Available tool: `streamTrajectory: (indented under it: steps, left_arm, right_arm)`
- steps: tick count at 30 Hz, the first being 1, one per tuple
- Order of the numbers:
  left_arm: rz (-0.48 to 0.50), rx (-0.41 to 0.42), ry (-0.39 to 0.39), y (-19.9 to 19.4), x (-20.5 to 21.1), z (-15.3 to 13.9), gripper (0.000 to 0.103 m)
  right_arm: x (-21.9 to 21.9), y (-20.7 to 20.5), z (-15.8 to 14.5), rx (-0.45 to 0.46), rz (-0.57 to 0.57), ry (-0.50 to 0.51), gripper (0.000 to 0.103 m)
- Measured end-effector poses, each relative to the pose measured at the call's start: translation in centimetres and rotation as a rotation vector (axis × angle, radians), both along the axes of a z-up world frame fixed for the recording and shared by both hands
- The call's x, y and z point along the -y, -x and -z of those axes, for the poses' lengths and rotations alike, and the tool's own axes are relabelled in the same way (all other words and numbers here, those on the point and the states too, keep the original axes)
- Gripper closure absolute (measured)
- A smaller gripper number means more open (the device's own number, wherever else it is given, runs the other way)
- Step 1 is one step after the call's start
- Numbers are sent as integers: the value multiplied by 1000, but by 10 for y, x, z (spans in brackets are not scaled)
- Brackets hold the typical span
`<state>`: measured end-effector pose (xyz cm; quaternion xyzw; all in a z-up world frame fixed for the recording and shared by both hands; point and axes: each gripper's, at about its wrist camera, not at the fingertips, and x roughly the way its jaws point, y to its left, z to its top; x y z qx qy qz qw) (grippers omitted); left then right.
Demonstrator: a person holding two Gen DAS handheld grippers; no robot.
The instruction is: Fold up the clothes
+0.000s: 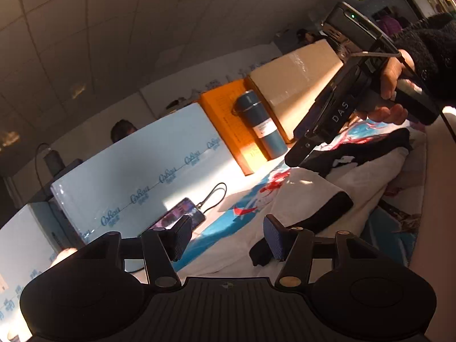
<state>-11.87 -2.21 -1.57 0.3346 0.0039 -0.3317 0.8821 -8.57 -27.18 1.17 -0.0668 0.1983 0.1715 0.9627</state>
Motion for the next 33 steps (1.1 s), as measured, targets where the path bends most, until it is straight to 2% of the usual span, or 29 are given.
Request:
streamTrajectory:
  steps: [3,8,11,14,16,17,18,19,20,21,22,25,28,29,31,33]
  left_arm:
    - [108,-13,-193,-9,23,16,47]
    - [170,15,-346,-20,44,28,47]
    - [174,13,-358,-26,53,29,39]
    - [183,-14,-326,-35,58,26,38]
    - [182,-68,-280,-44,61,22,42]
    - [182,-87,-267,-48,62,21,55]
    - [182,-92,-263,-52,63,21,74]
    - [178,-88,-258,-56,65,21,83]
    - [175,-84,-245,-59,66,20,91]
    - [169,-84,-221,-63,67,18,92]
    - [162,-84,-194,-67,68,15,93]
    - [110,-72,-110,-86,74,5,93]
    - [39,-66,-35,-111,83,-4,93]
    - [11,-77,-16,-123,85,-6,93]
    - [-50,-116,10,-155,92,-9,88]
    - [-111,-198,60,-187,92,-11,86]
  right_arm:
    - [0,19,16,-51,-128,73,21]
    - [-1,17,33,-130,-197,139,21]
    - [-10,15,40,-159,-280,165,22]
    - [-22,12,40,-149,-353,190,22]
    - [-27,6,41,-162,-391,187,24]
    - [-28,2,41,-171,-408,183,24]
    - [-30,-2,41,-181,-425,178,29]
    - [-30,-5,40,-189,-439,169,41]
    - [-30,-8,40,-195,-448,156,45]
    - [-29,-11,39,-191,-447,152,51]
    - [-29,-13,38,-179,-437,156,53]
    - [-26,-26,36,-148,-401,152,53]
    - [-20,-45,31,-98,-296,148,53]
    - [-15,-53,29,-89,-265,122,52]
    - [-3,-70,26,-94,-201,54,37]
    - [8,-88,26,-112,-139,-8,33]
